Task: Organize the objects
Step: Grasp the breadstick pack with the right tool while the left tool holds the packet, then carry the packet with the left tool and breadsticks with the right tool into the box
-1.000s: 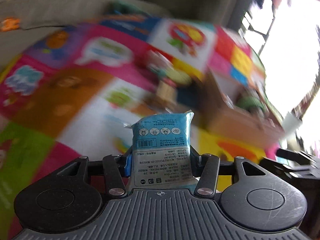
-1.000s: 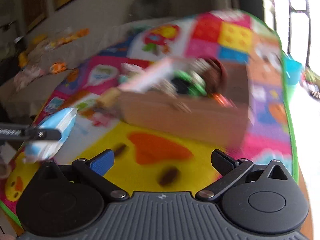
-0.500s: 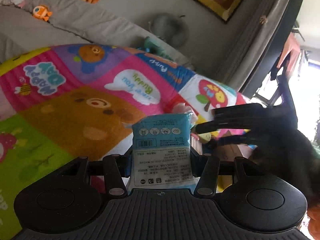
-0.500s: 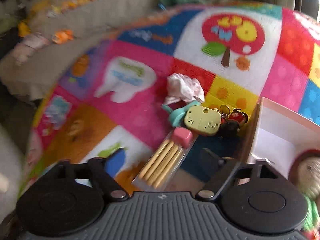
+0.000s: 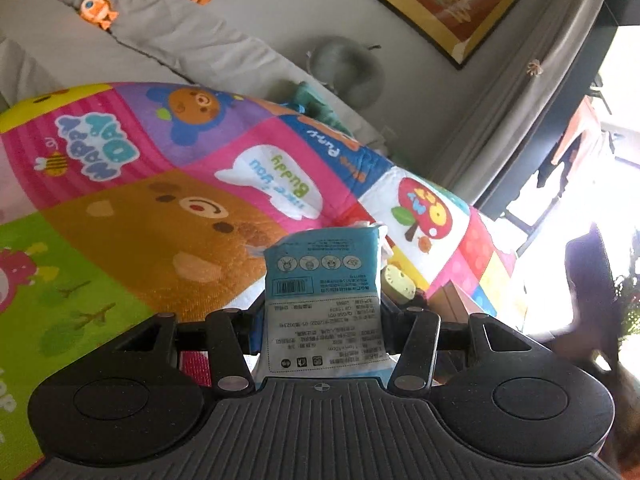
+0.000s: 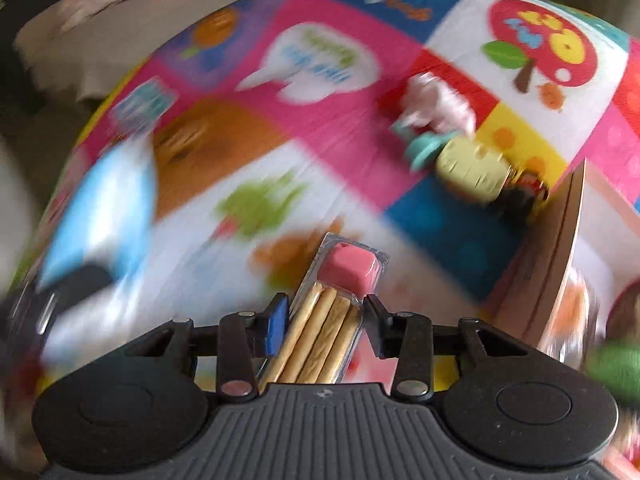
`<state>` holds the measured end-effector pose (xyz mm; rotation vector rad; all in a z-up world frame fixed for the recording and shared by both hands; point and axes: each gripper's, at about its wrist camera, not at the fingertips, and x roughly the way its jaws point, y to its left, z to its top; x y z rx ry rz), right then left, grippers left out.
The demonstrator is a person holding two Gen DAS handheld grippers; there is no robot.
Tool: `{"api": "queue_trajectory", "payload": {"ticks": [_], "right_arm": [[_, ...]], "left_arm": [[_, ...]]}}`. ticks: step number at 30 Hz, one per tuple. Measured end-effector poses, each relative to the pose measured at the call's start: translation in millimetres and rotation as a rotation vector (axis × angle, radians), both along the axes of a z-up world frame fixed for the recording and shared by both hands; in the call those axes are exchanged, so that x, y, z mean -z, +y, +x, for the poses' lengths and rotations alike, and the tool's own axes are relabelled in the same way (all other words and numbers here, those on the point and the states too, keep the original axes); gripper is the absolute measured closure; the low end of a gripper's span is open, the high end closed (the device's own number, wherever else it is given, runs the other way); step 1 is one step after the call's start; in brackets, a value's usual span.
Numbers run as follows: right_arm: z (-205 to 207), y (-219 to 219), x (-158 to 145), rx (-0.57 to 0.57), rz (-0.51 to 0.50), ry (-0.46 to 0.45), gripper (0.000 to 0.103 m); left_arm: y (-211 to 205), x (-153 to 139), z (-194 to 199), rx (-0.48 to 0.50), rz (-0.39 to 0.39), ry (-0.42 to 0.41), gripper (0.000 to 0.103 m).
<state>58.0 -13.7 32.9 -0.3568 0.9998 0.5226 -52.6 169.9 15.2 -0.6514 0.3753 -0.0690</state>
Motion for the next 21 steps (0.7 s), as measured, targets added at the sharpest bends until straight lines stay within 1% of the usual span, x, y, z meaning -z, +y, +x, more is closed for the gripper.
{"api": "queue_trajectory", "payload": {"ticks": [3, 5, 6, 9, 12, 14, 17, 21], "right_arm": [[-36.4, -15.8, -0.8, -0.034, -0.013, -0.009, 0.063], [-53.3, -28.7, -0.4, -0.043, -0.012, -0.025, 0.063], [-62.8, -35.8, -1.2, -0.044, -0.011, -0.034, 0.064], [-84.1, -57.5, -6.6, -0.036, -0.001, -0.059, 0.069], [-101.7, -84.3, -13.4, -0.011, 0.034, -0.081, 0.07], [-113.7, -106.1, -20.1, 0.018, 0.075, -0.099, 0.07], [-126.0, -133.5, -28.9, 0.054, 0.127, -0.133, 0.07], [-137.7, -170.7, -40.6, 0.113, 0.176, -0.203, 0.07]], "left_arm": [[-0.4, -0.2, -0.4, -0.001, 0.004, -0.003, 0.047], [-0.4, -0.3, -0.5, -0.002, 0.009, -0.001, 0.047], [-1.0, -0.5, 0.0, -0.003, 0.013, 0.001, 0.047], [-4.4, -1.8, 0.3, -0.002, 0.034, 0.004, 0.047], [-9.8, -3.8, 1.2, 0.008, 0.068, 0.013, 0.047], [-15.0, -5.4, 1.2, 0.034, 0.1, 0.028, 0.047], [-27.8, -7.5, -3.9, 0.085, 0.162, 0.074, 0.047], [-47.4, -15.2, -18.2, 0.182, 0.2, 0.124, 0.047]]}}
